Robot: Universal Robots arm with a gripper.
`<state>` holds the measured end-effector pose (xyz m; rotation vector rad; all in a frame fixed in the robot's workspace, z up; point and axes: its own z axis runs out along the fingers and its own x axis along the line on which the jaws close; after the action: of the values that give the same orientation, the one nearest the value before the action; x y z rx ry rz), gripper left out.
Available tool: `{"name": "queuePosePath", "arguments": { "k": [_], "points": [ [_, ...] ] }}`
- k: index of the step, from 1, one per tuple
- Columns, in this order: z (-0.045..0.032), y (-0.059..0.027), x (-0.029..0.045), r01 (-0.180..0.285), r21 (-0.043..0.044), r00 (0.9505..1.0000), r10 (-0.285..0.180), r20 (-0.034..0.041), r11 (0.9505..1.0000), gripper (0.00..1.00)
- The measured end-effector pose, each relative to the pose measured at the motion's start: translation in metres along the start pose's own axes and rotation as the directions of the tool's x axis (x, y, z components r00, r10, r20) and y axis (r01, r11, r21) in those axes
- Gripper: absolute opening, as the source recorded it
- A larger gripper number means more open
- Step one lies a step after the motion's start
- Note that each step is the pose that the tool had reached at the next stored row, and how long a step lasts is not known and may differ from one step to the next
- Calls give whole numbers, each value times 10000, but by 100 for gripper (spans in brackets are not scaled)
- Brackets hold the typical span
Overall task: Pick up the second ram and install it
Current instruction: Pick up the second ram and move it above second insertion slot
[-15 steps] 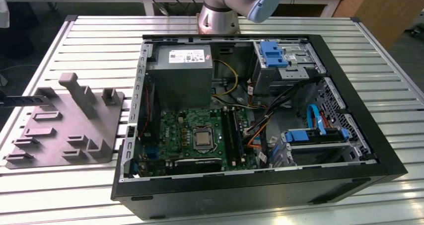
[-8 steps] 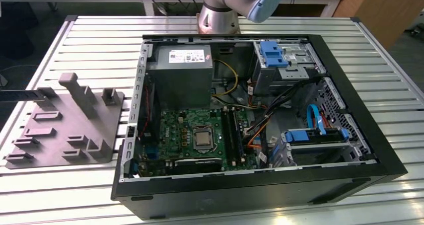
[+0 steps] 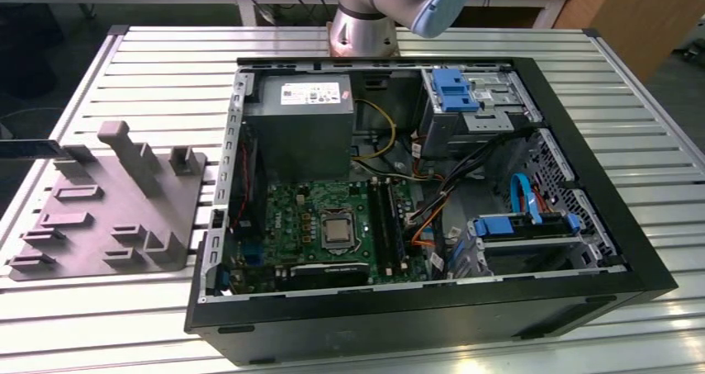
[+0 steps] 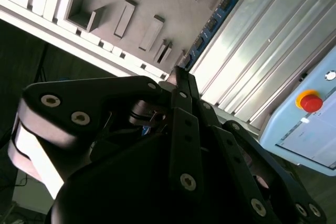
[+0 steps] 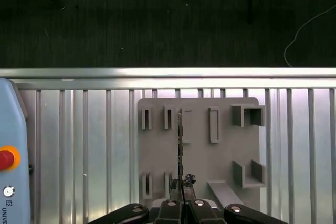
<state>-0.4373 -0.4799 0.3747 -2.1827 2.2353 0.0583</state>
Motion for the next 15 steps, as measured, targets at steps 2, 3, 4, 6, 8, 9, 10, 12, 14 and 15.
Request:
{"name": "queuePosePath", "arguments": {
  "k": [2, 3, 4, 6, 8, 9, 10, 12, 14, 15],
  "points": [
    [-36, 1, -2, 0, 0, 10000, 0, 2, 10000, 11],
    [-53, 1, -2, 0, -1, 10000, 0, 3, 10000, 11],
    [-69, 2, -3, 0, 0, 10000, 0, 5, 10000, 11],
    [-100, 2, -4, 0, 0, 10000, 0, 7, 10000, 11],
    [-130, 2, -6, 0, 0, 10000, 0, 9, 10000, 11],
    [-144, 2, -6, 0, -1, 10000, 0, 9, 10000, 11],
    [-155, 2, -7, 0, 1, 10000, 0, 11, 10000, 11],
    [-164, 3, -7, 0, 1, 10000, 0, 12, 10000, 11],
    [-164, 2, -8, 1, 1, 10000, -1, 12, 10000, 11],
    [-165, 2, -8, 0, 0, 10000, 0, 11, 10000, 11]
  ]
}}
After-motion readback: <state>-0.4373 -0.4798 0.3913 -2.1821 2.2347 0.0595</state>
